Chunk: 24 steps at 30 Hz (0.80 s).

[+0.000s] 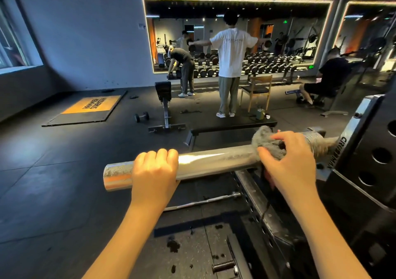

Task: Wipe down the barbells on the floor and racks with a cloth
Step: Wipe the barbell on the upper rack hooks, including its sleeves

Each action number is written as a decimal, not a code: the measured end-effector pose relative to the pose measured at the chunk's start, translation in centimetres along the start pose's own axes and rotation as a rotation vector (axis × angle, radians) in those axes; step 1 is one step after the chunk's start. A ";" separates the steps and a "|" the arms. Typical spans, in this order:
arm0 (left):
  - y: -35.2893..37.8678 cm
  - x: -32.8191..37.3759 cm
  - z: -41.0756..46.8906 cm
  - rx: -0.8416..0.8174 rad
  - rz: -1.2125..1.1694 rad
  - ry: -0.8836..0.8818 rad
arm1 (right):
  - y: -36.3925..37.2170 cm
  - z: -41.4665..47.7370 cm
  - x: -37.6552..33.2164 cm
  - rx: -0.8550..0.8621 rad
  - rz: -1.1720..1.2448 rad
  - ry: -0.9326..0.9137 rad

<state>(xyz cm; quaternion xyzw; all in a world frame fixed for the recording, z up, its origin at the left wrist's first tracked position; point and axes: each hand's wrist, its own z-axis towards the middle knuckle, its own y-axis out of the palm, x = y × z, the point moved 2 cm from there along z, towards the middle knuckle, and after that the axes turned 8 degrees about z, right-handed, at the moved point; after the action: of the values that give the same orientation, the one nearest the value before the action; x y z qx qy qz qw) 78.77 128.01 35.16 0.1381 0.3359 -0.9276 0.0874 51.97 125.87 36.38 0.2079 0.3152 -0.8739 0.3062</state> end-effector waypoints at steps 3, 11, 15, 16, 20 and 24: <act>-0.1 0.1 0.0 -0.015 0.010 -0.006 | -1.4 1.0 1.7 0.214 -0.123 0.111; 0.0 0.1 -0.1 -0.012 -0.003 0.003 | 0.3 -2.5 0.5 -0.127 0.088 -0.181; 0.1 0.1 -0.1 -0.024 0.016 -0.011 | -1.8 0.0 3.2 0.105 -0.038 -0.040; 0.1 0.1 -0.1 -0.022 0.018 -0.013 | -1.3 0.0 2.6 0.140 -0.015 0.001; 0.0 0.2 -0.1 -0.017 0.006 -0.007 | 2.0 -2.4 -1.0 0.015 0.104 -0.111; 0.1 0.1 -0.2 -0.026 0.005 -0.005 | 0.7 -1.0 0.3 0.004 0.031 -0.136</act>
<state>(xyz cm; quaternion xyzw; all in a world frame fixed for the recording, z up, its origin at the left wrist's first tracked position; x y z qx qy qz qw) 78.71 128.09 34.93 0.1355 0.3472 -0.9233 0.0923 52.36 126.00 35.19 0.1536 0.2886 -0.8818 0.3399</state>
